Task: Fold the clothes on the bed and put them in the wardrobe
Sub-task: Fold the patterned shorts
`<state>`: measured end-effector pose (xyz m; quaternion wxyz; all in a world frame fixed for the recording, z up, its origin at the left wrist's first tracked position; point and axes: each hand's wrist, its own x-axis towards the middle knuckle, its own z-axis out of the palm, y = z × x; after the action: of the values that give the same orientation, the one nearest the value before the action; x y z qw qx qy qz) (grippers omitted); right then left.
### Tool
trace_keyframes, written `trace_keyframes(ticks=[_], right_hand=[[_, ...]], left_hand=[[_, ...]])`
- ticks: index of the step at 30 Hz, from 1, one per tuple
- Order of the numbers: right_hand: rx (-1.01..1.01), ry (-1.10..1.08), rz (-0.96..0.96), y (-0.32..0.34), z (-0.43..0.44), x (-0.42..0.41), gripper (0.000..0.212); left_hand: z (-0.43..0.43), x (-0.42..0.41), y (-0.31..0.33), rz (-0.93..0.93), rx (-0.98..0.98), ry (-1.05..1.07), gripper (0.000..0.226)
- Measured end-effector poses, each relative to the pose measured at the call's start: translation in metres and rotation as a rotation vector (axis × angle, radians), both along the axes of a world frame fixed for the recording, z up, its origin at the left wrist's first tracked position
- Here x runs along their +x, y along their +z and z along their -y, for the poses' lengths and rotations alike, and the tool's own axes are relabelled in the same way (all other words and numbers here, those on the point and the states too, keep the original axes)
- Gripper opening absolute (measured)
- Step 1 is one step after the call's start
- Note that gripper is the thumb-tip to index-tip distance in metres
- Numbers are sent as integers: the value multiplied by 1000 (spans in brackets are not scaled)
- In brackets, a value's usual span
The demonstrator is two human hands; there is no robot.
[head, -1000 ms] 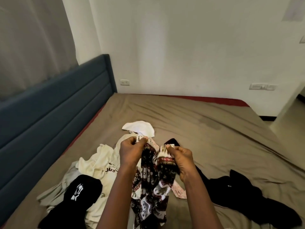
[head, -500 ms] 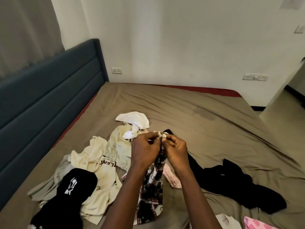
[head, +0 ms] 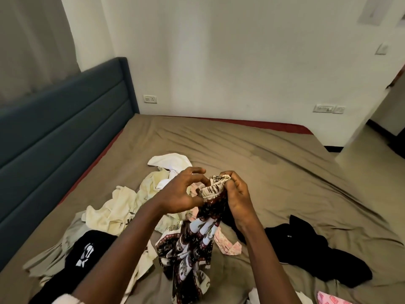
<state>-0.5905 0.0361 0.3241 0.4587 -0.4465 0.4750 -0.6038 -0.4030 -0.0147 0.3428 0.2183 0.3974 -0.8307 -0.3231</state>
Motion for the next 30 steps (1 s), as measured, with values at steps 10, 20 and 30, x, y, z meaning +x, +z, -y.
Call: trace_keyframes(ticks=[10, 20, 30], right_hand=[[-89, -176, -63, 54, 13, -28, 27], [-403, -264, -50, 168, 42, -64, 26], [-701, -292, -570, 184, 45, -60, 41]], left_hand=[[8, -25, 49, 431, -386, -195, 45], [-21, -51, 198, -426, -133, -21, 35], [-24, -70, 227, -311, 28, 154, 20]])
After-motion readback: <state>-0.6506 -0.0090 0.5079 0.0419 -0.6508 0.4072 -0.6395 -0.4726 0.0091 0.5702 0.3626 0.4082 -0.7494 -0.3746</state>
